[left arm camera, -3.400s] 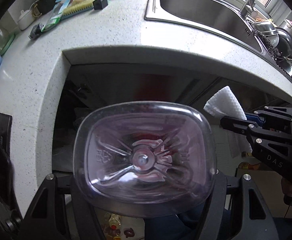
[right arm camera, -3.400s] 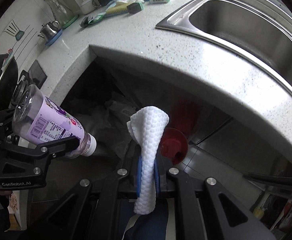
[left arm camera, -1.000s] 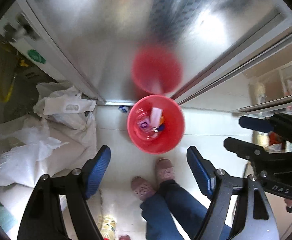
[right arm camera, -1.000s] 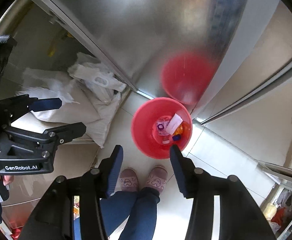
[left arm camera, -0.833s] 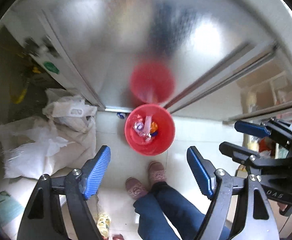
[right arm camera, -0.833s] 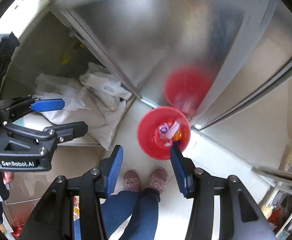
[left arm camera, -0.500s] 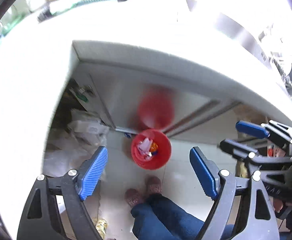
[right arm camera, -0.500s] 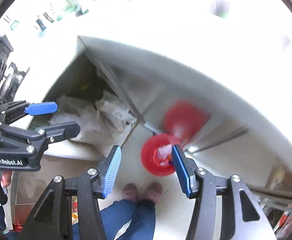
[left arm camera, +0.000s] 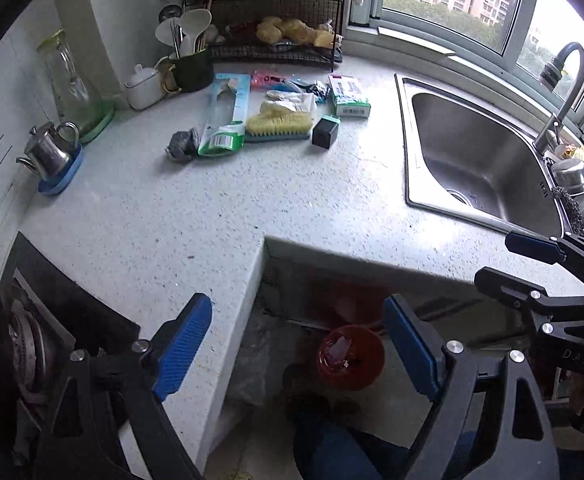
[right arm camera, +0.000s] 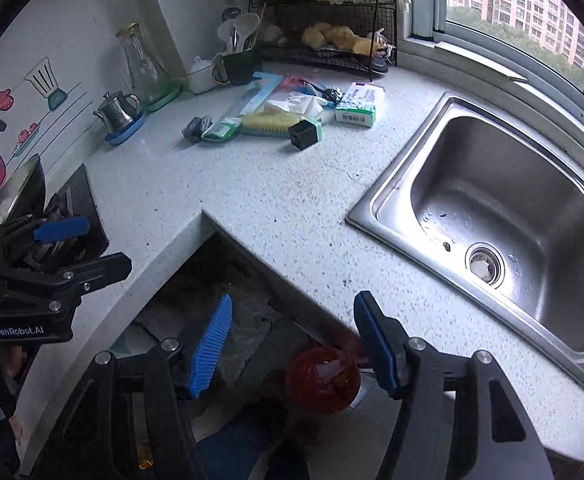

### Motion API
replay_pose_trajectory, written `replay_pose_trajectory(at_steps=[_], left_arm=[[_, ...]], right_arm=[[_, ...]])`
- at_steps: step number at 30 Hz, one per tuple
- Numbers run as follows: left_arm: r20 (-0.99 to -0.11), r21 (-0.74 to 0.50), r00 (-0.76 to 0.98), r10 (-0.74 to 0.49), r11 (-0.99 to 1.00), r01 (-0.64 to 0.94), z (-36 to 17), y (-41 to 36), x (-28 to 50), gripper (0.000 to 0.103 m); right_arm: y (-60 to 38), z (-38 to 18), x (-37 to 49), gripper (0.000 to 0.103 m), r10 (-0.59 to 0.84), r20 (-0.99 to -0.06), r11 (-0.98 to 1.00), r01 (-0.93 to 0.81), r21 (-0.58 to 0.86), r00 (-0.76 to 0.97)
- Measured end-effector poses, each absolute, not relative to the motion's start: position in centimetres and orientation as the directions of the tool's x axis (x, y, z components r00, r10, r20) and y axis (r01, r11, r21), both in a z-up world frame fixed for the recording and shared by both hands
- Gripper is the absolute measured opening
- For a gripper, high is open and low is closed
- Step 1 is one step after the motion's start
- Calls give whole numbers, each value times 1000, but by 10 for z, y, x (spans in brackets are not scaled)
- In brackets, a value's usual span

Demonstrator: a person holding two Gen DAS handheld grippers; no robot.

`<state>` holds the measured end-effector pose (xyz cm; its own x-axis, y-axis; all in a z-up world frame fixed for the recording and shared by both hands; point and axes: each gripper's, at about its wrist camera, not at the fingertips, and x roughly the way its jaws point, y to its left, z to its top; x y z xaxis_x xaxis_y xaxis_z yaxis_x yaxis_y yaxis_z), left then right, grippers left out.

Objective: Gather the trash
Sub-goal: 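Raise both tools back toward the remaining counter items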

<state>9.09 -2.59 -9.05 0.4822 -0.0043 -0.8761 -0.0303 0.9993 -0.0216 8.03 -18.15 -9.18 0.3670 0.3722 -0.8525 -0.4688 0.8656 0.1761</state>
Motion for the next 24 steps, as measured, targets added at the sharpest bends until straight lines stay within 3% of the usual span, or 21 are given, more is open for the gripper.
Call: replay_pose_trajectory(at_steps=[12, 17, 24], left_arm=[[-873, -26, 488, 9, 998, -64, -77, 35, 174, 91], [-886, -34, 464, 2, 997, -69, -85, 61, 209, 91], [-911, -71, 412, -31, 994, -82, -106, 95, 250, 91]], right_arm=[[-145, -83, 148, 63, 350, -858, 873, -464, 152, 376], [-128, -87, 190, 79, 317, -872, 893, -428, 141, 373], [-105, -106, 233, 87, 268, -898, 905, -410, 110, 350]])
